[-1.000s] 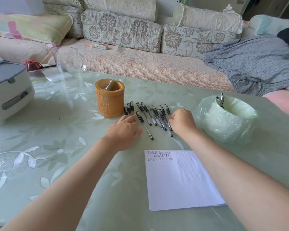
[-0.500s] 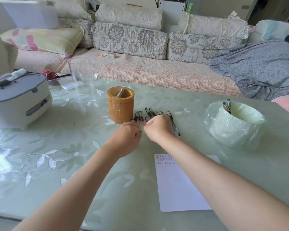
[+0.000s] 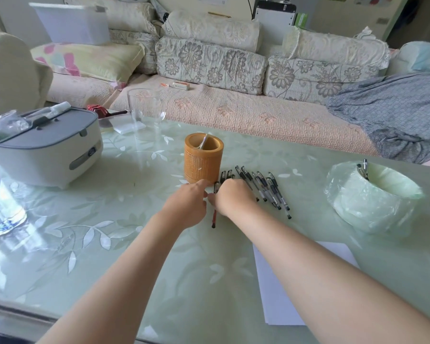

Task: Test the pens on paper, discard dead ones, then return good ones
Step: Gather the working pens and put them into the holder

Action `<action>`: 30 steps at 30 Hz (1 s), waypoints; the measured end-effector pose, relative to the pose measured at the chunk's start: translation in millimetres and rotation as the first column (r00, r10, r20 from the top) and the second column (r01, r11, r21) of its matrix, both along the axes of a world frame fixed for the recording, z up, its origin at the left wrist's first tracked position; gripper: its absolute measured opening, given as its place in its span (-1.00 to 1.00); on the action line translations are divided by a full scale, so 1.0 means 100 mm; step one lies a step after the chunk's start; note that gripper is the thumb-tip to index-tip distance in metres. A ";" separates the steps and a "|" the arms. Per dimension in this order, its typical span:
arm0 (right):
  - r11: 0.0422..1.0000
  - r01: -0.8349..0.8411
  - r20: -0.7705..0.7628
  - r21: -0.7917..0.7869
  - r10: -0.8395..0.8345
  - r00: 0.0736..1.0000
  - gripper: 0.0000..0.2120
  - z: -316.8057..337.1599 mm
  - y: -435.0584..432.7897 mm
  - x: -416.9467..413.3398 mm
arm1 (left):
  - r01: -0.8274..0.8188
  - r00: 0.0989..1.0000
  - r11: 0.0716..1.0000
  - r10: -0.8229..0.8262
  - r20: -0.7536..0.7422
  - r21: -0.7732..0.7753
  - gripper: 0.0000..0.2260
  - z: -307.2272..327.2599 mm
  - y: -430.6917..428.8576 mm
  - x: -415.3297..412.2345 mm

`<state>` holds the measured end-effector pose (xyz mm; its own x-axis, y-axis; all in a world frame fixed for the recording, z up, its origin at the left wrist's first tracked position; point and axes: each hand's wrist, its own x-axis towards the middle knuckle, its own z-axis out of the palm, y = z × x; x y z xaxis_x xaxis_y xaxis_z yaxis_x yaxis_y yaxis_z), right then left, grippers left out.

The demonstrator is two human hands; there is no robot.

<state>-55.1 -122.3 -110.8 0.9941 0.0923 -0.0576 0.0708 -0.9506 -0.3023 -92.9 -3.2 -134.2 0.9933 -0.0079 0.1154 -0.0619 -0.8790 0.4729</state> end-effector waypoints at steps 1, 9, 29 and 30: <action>0.999 0.000 -0.019 -0.039 -0.001 1.000 -0.58 0.01 0.03 0.00 | 0.001 1.000 1.000 -0.001 -0.007 -0.008 -0.56 0.00 0.02 0.01; 0.885 -0.095 -0.117 -0.456 0.047 0.992 -0.51 0.14 0.03 -0.18 | -0.003 1.000 1.000 0.003 -0.013 0.011 -0.58 -0.01 0.12 0.00; 0.866 -0.340 -0.008 0.367 0.368 0.930 -0.93 0.05 -0.25 -0.53 | 0.026 0.955 0.798 0.159 0.252 -0.603 -0.78 0.46 0.09 -0.16; 0.821 -0.356 0.024 0.447 0.387 0.922 -0.95 0.05 -0.24 -0.52 | 0.071 0.947 0.764 0.151 0.284 -0.642 -0.77 0.53 0.08 -0.18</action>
